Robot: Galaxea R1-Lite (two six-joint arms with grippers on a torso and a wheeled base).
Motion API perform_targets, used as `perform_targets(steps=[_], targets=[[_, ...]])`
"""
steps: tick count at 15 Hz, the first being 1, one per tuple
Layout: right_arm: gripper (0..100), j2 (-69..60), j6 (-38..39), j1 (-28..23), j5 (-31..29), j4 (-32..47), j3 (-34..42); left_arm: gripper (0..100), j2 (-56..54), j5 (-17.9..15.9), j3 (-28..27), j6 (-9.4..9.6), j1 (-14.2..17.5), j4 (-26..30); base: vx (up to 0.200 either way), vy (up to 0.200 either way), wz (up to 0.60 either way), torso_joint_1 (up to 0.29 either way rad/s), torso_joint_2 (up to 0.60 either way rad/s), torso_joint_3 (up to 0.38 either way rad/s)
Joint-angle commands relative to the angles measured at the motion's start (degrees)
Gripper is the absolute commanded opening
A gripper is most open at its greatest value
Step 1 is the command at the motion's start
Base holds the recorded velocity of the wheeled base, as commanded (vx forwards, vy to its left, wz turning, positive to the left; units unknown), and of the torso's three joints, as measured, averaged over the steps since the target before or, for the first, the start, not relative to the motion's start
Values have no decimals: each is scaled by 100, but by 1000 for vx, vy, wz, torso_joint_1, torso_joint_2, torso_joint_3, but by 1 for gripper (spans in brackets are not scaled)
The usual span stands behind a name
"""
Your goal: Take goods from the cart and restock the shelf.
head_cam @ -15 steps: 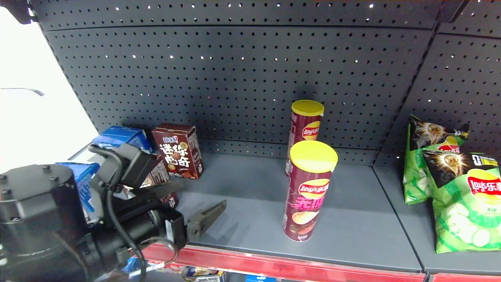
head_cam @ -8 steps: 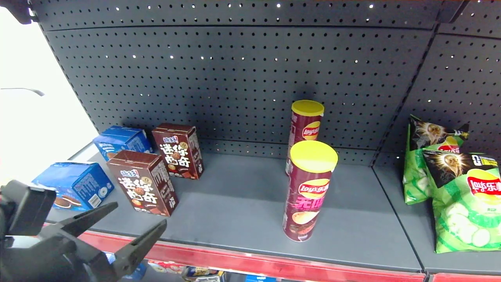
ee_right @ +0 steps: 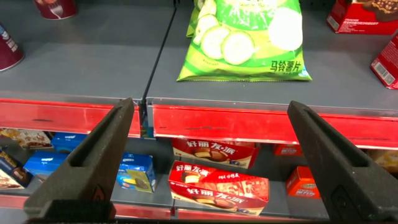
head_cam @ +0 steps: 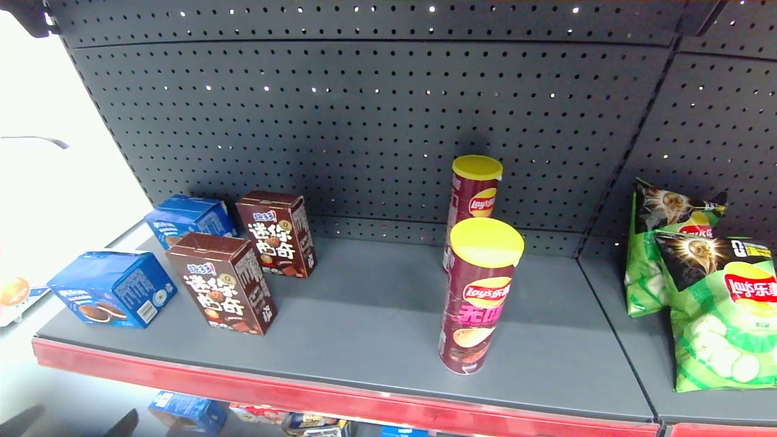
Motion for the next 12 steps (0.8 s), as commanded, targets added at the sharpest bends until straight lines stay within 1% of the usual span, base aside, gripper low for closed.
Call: perform_targets(steps=[1,2,3,4,5,6,7,8,10,12], targets=[[100,2,0,-1,-1,0,1,100,-1128,-135,245,14,746,484,0,0,0,0,0,0],[100,2,0,-1,-1,0,1,100,-1426,-408,245,49,922,677,0,0,0,0,0,0],[100,2,-9,-1,-1,0,1,100,-1699,-575,245,181,1089,757,0,0,0,0,0,0],[100,2,0,-1,-1,0,1,100,-1804,-689,245,269,1177,765,0,0,0,0,0,0],[100,2,0,-1,-1,0,1,100,-2059,-962,245,365,1362,1047,0,0,0,0,0,0],[100,2,0,-1,-1,0,1,100,-2270,-1041,245,427,1485,1433,0,0,0,0,0,0],[100,2,0,-1,-1,0,1,100,-2428,-1076,245,532,1643,1776,0,0,0,0,0,0],[100,2,0,-1,-1,0,1,100,-2569,-1076,245,585,1810,1934,0,0,0,0,0,0],[100,2,0,-1,-1,0,1,100,-2859,-1120,245,594,2073,2013,0,0,0,0,0,0],[100,2,0,-1,-1,0,1,100,-3096,-1172,245,620,2100,2013,0,0,0,0,0,0]])
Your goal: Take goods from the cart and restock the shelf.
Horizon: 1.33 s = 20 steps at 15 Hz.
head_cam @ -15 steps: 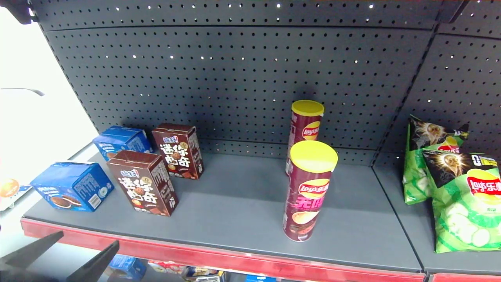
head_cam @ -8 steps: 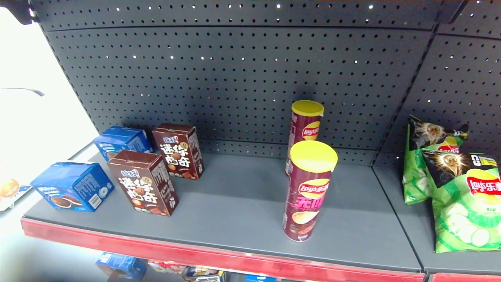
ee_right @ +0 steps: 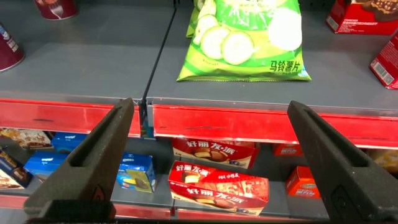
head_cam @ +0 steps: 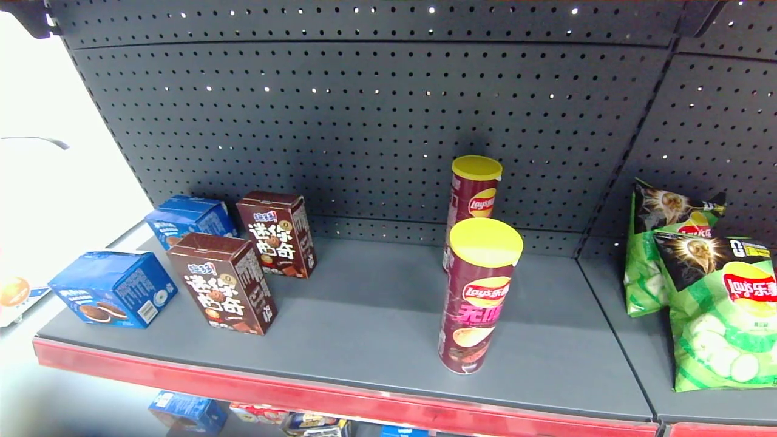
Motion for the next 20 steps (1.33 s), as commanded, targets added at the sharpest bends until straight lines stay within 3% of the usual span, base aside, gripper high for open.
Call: perform_targets(steps=[1,3,7,9,11,15,20], targets=[[100,2,0,-1,0,0,1,100,-389,2,0,16,49,-2,0,0,0,0,0,0],[100,2,0,-1,0,0,1,100,-389,11,0,-2,-30,-2,0,0,0,0,0,0],[100,2,0,-1,0,0,1,100,-564,-33,0,69,-751,-11,0,0,0,0,0,0],[100,2,0,-1,0,0,1,100,-714,-113,0,236,-663,-11,0,0,0,0,0,0],[100,2,0,-1,9,0,1,100,-942,-139,0,236,-601,-2,0,0,0,0,0,0],[100,2,0,-1,0,0,1,100,-942,-104,-9,7,-601,-2,0,0,0,0,0,0],[100,2,0,-1,0,0,1,100,-942,-104,-9,-2,-601,-2,0,0,0,0,0,0]])
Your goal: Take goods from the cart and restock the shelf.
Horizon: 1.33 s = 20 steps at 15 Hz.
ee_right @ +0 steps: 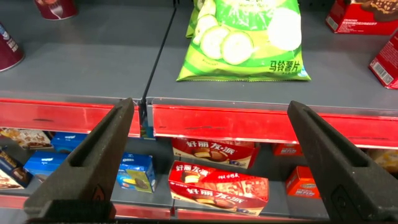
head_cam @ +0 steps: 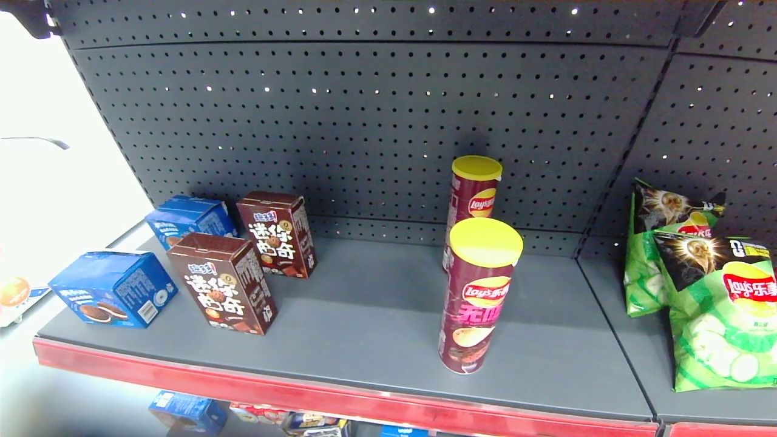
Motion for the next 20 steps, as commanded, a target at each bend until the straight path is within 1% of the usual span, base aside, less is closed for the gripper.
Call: perform_targets(steps=[1,4,5,8,13,14,16,19,20], targets=[[100,2,-9,-1,-1,0,1,100,-13,4,1,-2,-1,-2,0,0,0,0,0,0],[100,2,0,-1,8,0,1,100,-13,4,1,-2,-1,-2,0,0,0,0,0,0],[100,2,-9,-1,16,0,1,100,-13,-23,1,33,-1,-2,0,0,0,0,0,0],[100,2,-9,-1,69,0,10,100,-13,-49,10,60,-1,-2,0,0,-600,1,1,-2],[100,2,-26,-1,78,0,10,100,-13,-40,1,25,-1,-2,0,0,0,0,0,0],[100,2,-26,-1,78,0,10,100,-13,4,1,7,-1,-2,0,0,0,0,0,0],[100,2,-18,-1,78,0,10,100,-13,-23,1,42,-1,-2,0,0,0,0,0,0],[100,2,-26,-1,87,0,1,100,-13,21,1,-2,-1,-2,0,0,0,0,0,0],[100,2,-18,-1,87,0,1,100,-13,12,1,-2,-1,-2,0,0,-600,2,2,7]])
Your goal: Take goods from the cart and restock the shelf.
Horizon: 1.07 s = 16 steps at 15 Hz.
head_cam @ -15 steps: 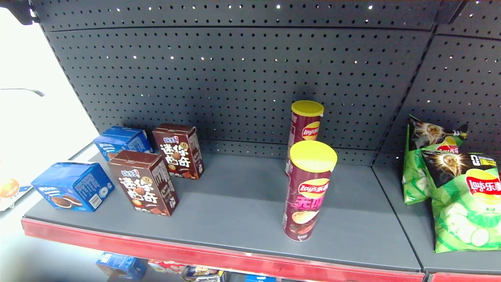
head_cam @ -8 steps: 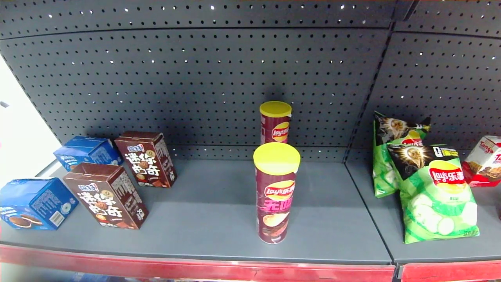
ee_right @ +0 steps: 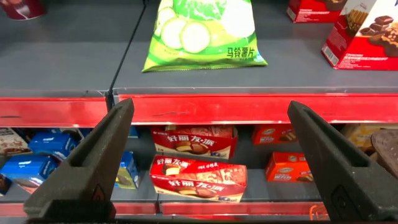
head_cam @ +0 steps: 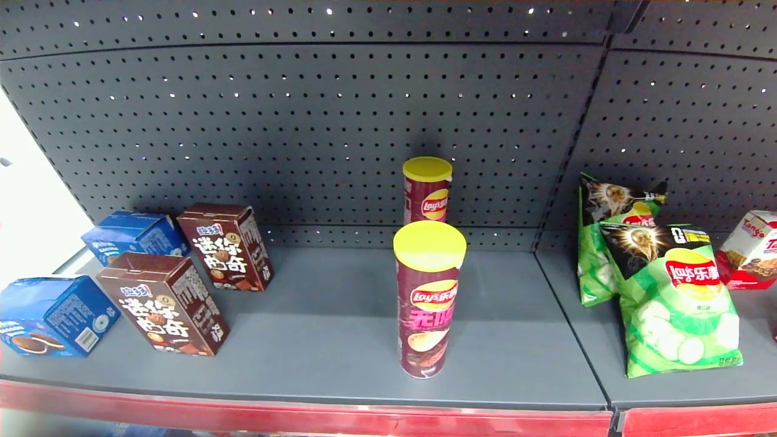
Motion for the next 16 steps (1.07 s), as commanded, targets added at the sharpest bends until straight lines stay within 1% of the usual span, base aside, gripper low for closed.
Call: perform_targets(steps=[1,2,16], targets=[[100,2,1,-1,0,0,5,100,-7,-7,1,-2,1,-4,0,0,0,0,0,0],[100,2,1,-1,0,0,5,100,-7,-25,1,25,1,-4,0,0,0,0,0,0],[100,2,9,-1,0,0,5,100,-7,-25,1,16,1,-4,0,0,0,0,0,0]])
